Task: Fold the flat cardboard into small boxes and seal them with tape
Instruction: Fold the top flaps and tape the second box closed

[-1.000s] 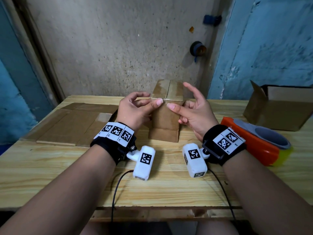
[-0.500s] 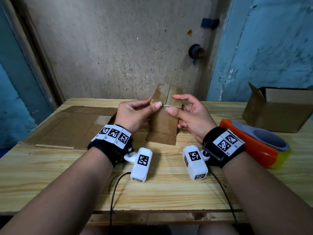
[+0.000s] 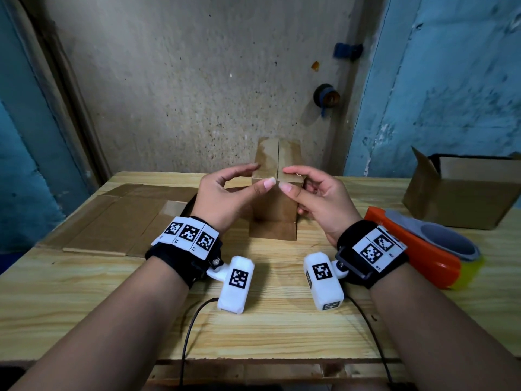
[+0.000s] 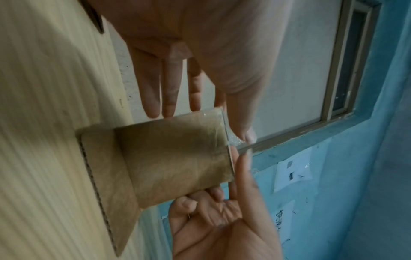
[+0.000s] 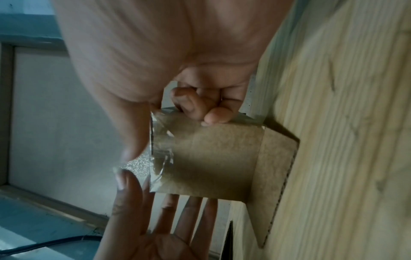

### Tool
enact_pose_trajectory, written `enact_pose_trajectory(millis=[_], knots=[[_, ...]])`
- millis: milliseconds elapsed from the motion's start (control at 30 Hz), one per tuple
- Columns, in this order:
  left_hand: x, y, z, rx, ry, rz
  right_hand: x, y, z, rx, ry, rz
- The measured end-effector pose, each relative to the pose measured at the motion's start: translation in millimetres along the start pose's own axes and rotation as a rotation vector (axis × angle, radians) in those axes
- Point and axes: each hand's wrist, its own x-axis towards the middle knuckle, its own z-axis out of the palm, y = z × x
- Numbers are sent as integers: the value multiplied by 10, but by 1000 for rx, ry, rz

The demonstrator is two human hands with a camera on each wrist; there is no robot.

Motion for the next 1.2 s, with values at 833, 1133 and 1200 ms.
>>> enact_pose_trajectory(millis=[833, 1133, 1200], knots=[[31, -138, 240, -163, -23, -29, 31, 4, 183, 185, 126, 83], [56, -130, 164, -156, 11, -62, 84, 81, 107, 179, 130, 154], [66, -144, 164, -109, 15, -52, 80, 69, 100, 198, 137, 163]])
